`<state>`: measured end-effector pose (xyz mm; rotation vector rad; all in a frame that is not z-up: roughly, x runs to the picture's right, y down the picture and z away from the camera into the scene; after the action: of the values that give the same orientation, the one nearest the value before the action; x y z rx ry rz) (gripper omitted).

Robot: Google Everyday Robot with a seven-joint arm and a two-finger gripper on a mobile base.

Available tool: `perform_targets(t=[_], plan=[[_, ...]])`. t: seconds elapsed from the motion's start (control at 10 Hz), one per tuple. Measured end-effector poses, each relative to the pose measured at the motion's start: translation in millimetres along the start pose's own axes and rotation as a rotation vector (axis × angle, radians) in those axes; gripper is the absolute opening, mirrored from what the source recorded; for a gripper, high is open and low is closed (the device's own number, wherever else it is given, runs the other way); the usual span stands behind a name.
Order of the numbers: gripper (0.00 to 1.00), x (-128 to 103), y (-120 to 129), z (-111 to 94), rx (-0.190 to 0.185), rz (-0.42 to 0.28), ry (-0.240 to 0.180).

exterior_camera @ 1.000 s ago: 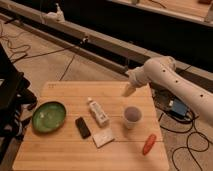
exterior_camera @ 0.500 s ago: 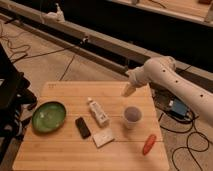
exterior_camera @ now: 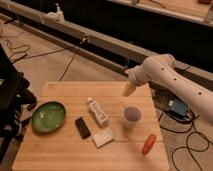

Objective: Stand the bottle upright

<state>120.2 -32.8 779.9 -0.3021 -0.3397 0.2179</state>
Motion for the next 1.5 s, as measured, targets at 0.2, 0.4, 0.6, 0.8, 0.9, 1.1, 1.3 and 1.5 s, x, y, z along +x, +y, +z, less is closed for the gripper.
perform_targets(t=[0.2,0.4,0.6,0.8,0.9,1.1,1.3,1.5], plan=[[0.80,-19,-2,11,-0.094,-0.151,0.042],[0.80,-40,-4,29,-0.205,-0.305,0.073],[0.80,-66,-11,49,-0.299,-0.446,0.067],[0.80,-92,-19,65,-0.332,-0.527,0.008],[0.80,-101,-23,69,-0.330,-0.547,-0.012],[0.80,-107,-25,71,-0.333,-0.560,-0.024],[0.80,-104,-25,71,-0.333,-0.560,-0.023],[0.80,-110,-21,70,-0.339,-0.597,-0.042]])
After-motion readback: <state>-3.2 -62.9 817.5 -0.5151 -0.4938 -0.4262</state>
